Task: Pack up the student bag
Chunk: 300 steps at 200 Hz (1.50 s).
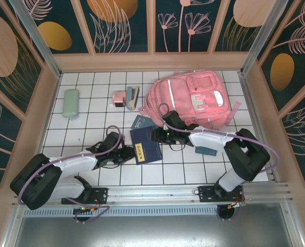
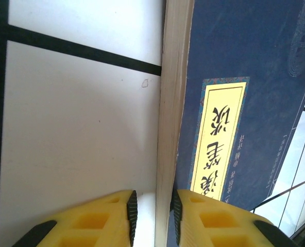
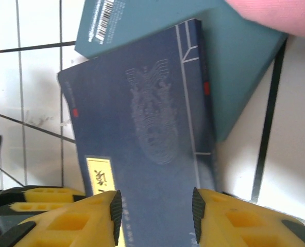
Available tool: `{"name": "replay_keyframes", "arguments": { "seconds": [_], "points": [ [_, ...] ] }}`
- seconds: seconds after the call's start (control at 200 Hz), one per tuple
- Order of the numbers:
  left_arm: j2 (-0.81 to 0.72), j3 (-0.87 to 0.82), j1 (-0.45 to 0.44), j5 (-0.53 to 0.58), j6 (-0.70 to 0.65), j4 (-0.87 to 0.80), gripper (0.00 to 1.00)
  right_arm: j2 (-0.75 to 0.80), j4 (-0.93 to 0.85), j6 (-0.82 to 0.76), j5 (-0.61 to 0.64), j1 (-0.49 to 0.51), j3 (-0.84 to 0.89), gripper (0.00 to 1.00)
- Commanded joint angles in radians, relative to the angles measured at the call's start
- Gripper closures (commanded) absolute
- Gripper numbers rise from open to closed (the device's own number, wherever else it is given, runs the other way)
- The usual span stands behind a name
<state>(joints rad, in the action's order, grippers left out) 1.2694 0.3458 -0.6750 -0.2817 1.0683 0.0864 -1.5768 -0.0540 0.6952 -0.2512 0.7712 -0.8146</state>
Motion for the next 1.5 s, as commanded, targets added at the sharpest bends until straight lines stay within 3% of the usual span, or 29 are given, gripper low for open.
{"name": "replay_keyframes", "arguments": {
  "seconds": [0.0, 0.195, 0.43, 0.625, 0.72, 0.786, 0.971, 1.101, 1.281, 1.496],
  "points": [
    [0.041, -0.002, -0.007, -0.012, 0.001, 0.017, 0.73, -0.059, -0.023, -0.082, 0.032, -0.007, -0.016, 0.56],
    [0.054, -0.001, -0.01, -0.01, -0.005, 0.015, 0.73, -0.123, 0.016, -0.105, 0.005, -0.006, -0.022, 0.56],
    [0.077, 0.008, -0.012, -0.014, -0.007, 0.028, 0.74, -0.126, 0.168, -0.086, -0.239, -0.003, 0.005, 0.61],
    [0.08, 0.024, -0.012, -0.007, -0.014, 0.023, 0.74, -0.056, 0.213, -0.063, -0.283, -0.014, 0.025, 0.83],
    [0.078, 0.039, -0.012, 0.001, -0.024, -0.003, 0.74, -0.038, 0.185, -0.06, -0.277, -0.025, 0.02, 1.0],
    [0.067, 0.064, -0.012, 0.016, -0.039, -0.042, 0.74, -0.023, 0.153, -0.065, -0.258, -0.036, 0.01, 1.0],
    [0.018, 0.186, -0.006, 0.098, -0.102, -0.176, 0.62, 0.056, 0.077, -0.072, -0.232, -0.105, -0.032, 1.0],
    [-0.014, 0.265, 0.03, 0.1, -0.118, -0.176, 0.5, 0.112, 0.032, -0.077, -0.24, -0.167, -0.075, 1.0],
    [-0.004, 0.319, 0.104, -0.015, -0.079, 0.007, 0.4, 0.177, 0.01, -0.067, -0.29, -0.264, -0.133, 1.0],
    [0.116, 0.376, 0.162, -0.189, 0.062, 0.288, 0.33, 0.221, 0.087, 0.009, -0.404, -0.36, -0.17, 1.0]
  ]
}}
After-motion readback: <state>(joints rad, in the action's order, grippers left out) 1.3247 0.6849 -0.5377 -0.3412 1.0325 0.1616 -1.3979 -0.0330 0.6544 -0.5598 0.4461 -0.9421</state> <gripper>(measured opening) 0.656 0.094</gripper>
